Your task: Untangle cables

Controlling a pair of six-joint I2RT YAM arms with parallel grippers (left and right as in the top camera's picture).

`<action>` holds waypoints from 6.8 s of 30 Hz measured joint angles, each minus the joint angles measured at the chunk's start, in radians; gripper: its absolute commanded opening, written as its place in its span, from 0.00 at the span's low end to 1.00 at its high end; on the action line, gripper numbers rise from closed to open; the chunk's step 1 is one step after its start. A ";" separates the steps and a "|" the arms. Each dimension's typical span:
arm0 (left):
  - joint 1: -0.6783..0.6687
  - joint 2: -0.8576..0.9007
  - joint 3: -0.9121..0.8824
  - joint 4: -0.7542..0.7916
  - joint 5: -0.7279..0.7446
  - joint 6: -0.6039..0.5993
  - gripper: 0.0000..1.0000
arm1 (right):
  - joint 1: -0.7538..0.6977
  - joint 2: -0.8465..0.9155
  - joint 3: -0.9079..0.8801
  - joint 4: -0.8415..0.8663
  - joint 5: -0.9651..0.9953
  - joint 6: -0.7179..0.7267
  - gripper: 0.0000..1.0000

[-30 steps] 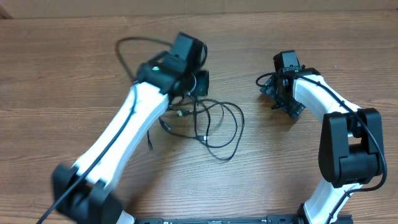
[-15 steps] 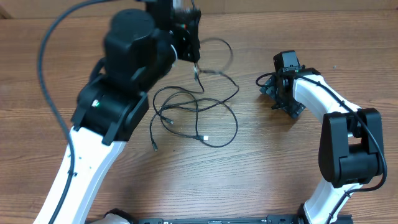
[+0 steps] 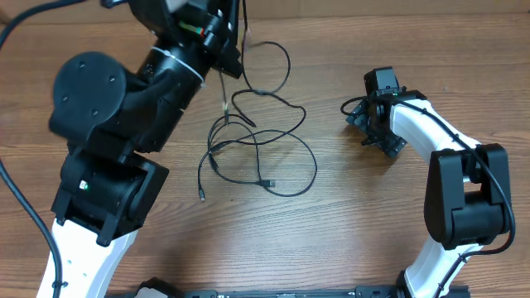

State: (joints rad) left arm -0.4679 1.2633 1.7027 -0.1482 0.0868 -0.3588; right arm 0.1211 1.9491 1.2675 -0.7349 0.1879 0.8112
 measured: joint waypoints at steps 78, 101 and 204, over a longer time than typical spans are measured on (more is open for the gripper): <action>-0.003 -0.002 0.014 -0.606 -0.584 0.626 0.04 | 0.000 0.000 -0.001 0.000 0.000 0.000 1.00; 0.099 0.224 0.005 -0.829 -0.790 0.335 0.04 | 0.000 0.000 -0.001 0.000 0.000 0.000 1.00; 0.822 0.637 -0.382 -0.024 -0.356 0.774 0.04 | 0.000 0.000 -0.001 -0.001 0.000 0.000 1.00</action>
State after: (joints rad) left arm 0.3542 1.9003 1.3209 -0.1719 -0.2691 0.4149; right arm 0.1211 1.9495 1.2663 -0.7357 0.1875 0.8112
